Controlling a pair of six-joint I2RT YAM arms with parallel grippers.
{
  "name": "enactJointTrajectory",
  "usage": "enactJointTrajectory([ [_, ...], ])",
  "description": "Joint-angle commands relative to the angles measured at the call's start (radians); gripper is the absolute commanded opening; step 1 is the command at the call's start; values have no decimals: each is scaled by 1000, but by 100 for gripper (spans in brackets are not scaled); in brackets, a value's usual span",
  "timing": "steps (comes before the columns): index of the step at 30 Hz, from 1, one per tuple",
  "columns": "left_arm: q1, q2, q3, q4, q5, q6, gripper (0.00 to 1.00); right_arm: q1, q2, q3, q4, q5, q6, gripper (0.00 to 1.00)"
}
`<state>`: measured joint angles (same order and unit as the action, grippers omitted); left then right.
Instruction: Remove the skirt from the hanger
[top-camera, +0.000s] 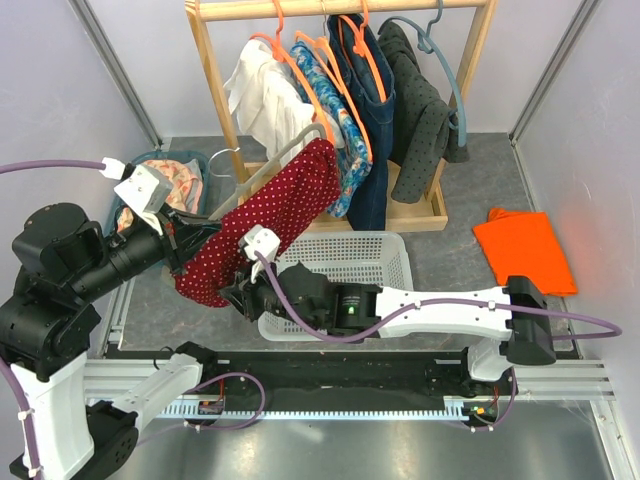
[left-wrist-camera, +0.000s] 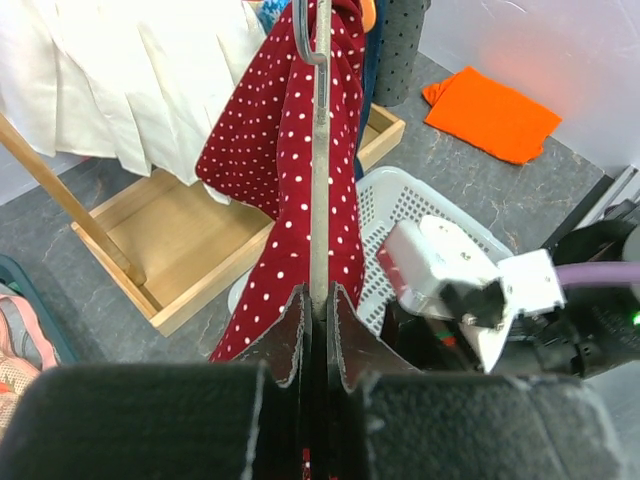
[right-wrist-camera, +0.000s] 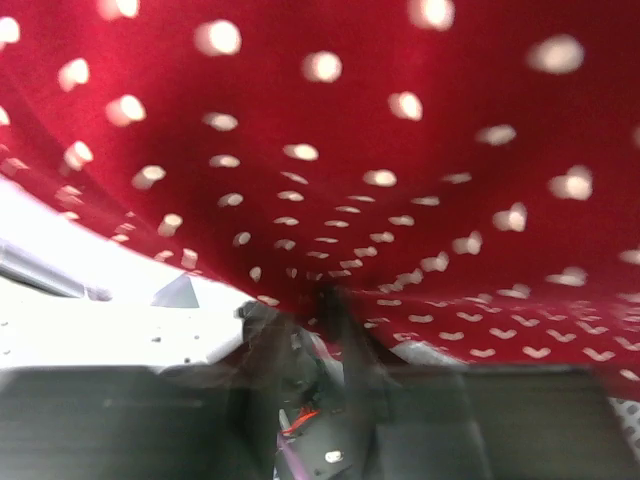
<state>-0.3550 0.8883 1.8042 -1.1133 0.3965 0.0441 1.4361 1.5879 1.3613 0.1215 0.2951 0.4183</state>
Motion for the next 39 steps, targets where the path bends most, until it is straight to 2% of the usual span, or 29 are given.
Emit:
enactJointTrajectory([
  [1,1,0,34,87,31,-29,2,21,9,97,-32,105,-41,0],
  [5,-1,-25,-28,93,-14,-12,2,67,-29,176,-115,199,-128,0],
  [8,1,-46,-109,122,-62,-3,2,154,-65,318,-198,301,-266,0],
  [12,-1,-89,-209,180,-108,5,2,358,-140,445,-184,540,-554,0],
  [14,1,-97,-262,190,-137,8,2,474,-164,455,-134,634,-645,0],
  [15,-1,-104,-279,194,-146,13,2,515,-190,447,-102,710,-746,0],
  [18,-1,-121,-341,224,-183,23,2,648,-212,415,41,826,-896,0],
  [19,1,-124,-368,242,-188,28,2,679,-209,412,137,899,-1021,0],
  [21,1,-129,-388,253,-212,31,2,766,-184,410,264,955,-1165,0],
  [22,-1,-132,-405,259,-214,33,2,790,-171,413,391,990,-1316,0],
  [24,1,-132,-417,263,-222,33,2,833,-129,438,487,1016,-1441,0],
  [25,-1,-135,-424,265,-223,33,2,842,-114,449,586,1029,-1501,0],
  [26,1,-135,-427,270,-226,33,2,859,-99,467,649,1048,-1641,0],
  [29,1,-144,-437,274,-246,43,2,895,-42,537,843,1073,-1876,0],
  [32,-1,-152,-457,285,-263,57,2,909,-26,570,960,1067,-1978,0],
  [37,-1,-158,-491,305,-300,79,2,941,-75,582,951,1064,-2007,0],
  [39,1,-166,-526,325,-318,95,2,965,-56,628,1039,1044,-2140,0],
])
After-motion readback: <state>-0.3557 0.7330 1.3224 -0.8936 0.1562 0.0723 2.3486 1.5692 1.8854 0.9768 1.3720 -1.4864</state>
